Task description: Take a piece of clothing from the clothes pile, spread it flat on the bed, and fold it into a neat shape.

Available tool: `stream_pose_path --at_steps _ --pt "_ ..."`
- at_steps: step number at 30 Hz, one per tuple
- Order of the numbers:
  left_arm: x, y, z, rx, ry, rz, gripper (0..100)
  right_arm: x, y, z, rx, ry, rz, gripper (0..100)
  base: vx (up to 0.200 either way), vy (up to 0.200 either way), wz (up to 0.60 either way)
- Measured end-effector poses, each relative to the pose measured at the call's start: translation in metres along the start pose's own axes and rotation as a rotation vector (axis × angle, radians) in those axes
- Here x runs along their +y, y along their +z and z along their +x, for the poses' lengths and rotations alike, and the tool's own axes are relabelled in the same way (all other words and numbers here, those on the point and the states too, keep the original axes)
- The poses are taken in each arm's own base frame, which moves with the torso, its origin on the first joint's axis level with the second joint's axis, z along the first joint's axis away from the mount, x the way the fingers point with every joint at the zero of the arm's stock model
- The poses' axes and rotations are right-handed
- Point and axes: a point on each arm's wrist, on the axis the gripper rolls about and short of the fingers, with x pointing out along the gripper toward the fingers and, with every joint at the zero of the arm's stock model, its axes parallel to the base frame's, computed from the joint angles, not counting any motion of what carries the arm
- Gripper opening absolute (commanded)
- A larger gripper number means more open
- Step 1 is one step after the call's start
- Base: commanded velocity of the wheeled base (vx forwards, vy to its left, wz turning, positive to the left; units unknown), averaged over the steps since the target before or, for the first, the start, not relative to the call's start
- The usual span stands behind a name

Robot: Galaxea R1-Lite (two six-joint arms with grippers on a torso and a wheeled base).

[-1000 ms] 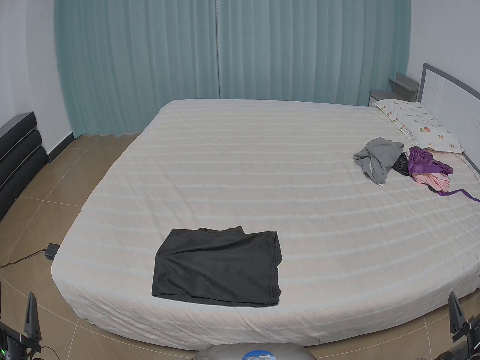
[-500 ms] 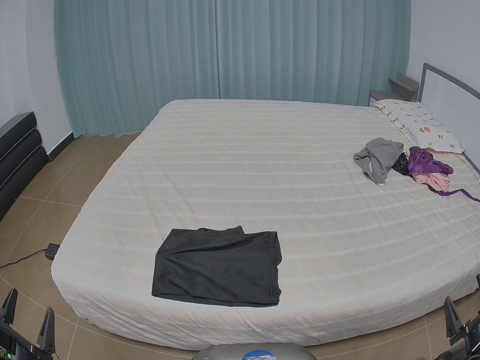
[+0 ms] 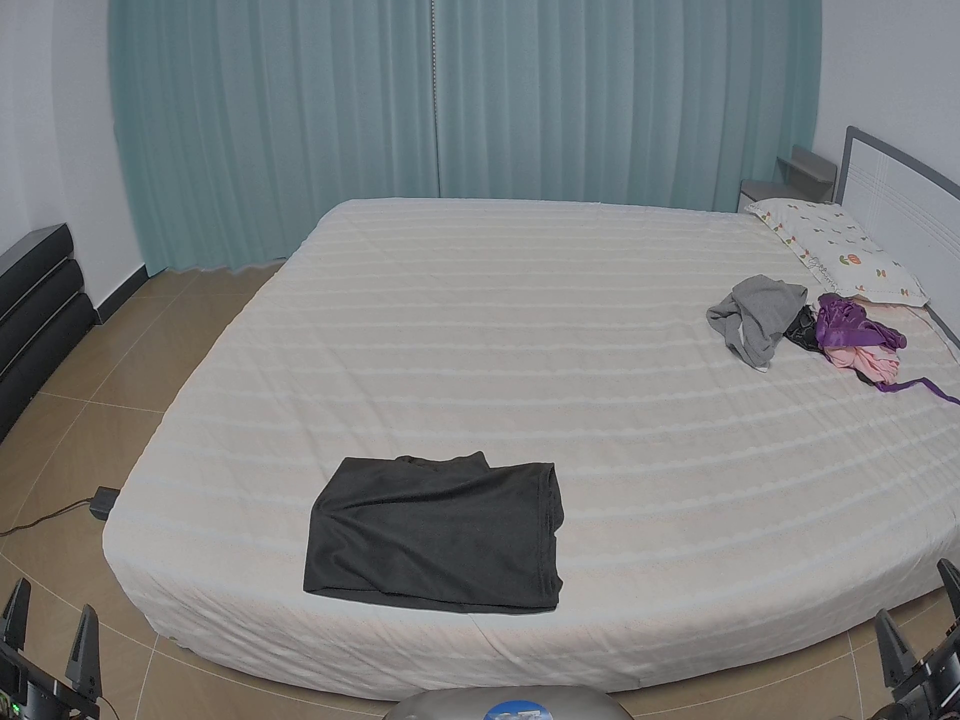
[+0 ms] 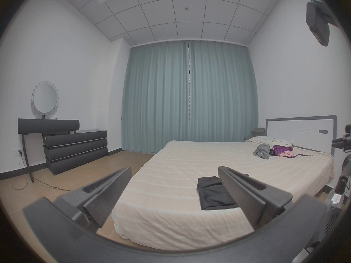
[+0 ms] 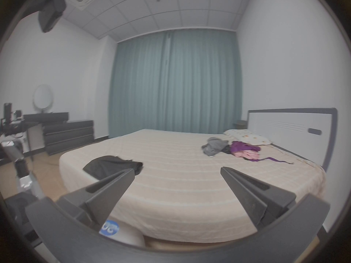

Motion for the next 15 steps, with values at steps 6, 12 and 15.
stream_pose_path --at_steps 6,12,15 --pt "-0.0004 0.0002 0.0001 0.000 -0.018 -0.005 100 -0.0025 0.0022 0.0004 -0.033 -0.111 0.035 100 0.000 0.000 0.00" --pt "-0.0024 -0.0002 0.0000 0.006 -0.105 -0.015 100 0.0011 0.0019 0.0003 -0.040 0.075 0.038 100 0.000 0.000 0.00" --pt "-0.0028 -0.0004 0.0000 0.009 -0.125 -0.011 100 0.0022 -0.0006 -0.0002 -0.022 0.173 0.027 100 0.000 0.000 0.00"
